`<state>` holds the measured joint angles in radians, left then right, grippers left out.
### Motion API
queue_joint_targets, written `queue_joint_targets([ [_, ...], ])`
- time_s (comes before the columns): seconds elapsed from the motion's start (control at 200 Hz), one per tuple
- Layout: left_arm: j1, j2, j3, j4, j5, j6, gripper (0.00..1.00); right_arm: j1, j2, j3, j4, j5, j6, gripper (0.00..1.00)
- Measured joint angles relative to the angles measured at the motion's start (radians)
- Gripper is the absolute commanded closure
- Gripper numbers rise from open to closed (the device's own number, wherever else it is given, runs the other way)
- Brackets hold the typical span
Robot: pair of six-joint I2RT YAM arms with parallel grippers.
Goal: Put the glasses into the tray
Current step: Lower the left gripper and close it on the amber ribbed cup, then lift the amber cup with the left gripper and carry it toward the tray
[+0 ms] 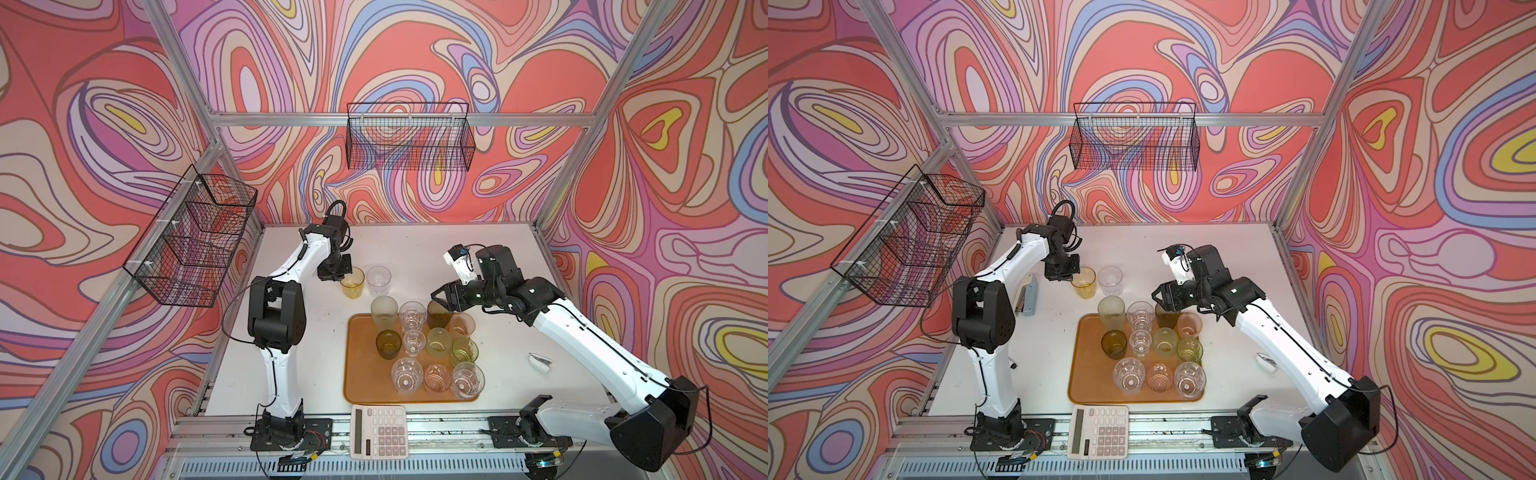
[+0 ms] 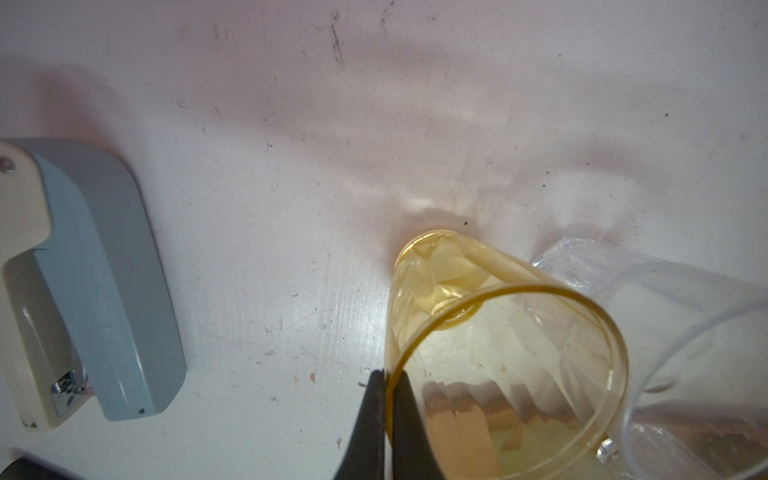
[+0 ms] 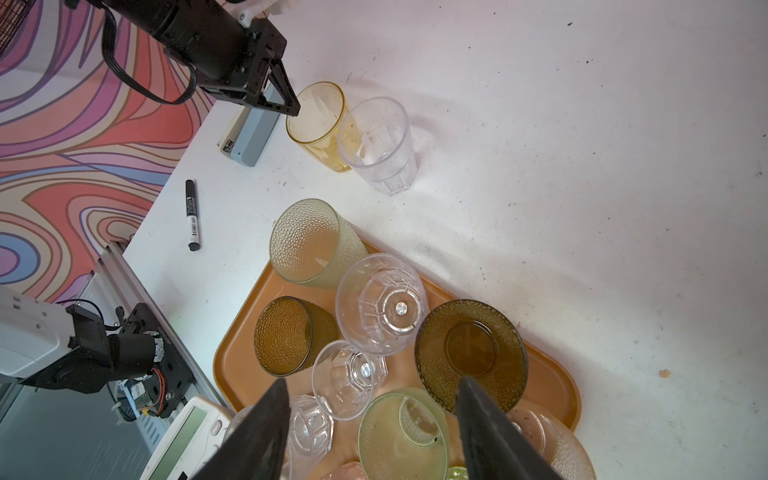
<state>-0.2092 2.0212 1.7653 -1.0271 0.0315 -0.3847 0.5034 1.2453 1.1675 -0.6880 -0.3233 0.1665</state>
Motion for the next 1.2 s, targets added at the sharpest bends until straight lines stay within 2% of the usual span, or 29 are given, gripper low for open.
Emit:
queue_joint_targets([
  [0.696,0.000,-0.153,-0.050,-0.053,0.002,0.000,1.00,0.000,-0.010,-0.008,0.020,-0.006,0.012,0.34],
  [1.202,0.000,-0.360,-0.093,-0.161,0.010,0.016,1.00,0.000,-0.010,-0.020,0.053,-0.006,0.025,0.34],
])
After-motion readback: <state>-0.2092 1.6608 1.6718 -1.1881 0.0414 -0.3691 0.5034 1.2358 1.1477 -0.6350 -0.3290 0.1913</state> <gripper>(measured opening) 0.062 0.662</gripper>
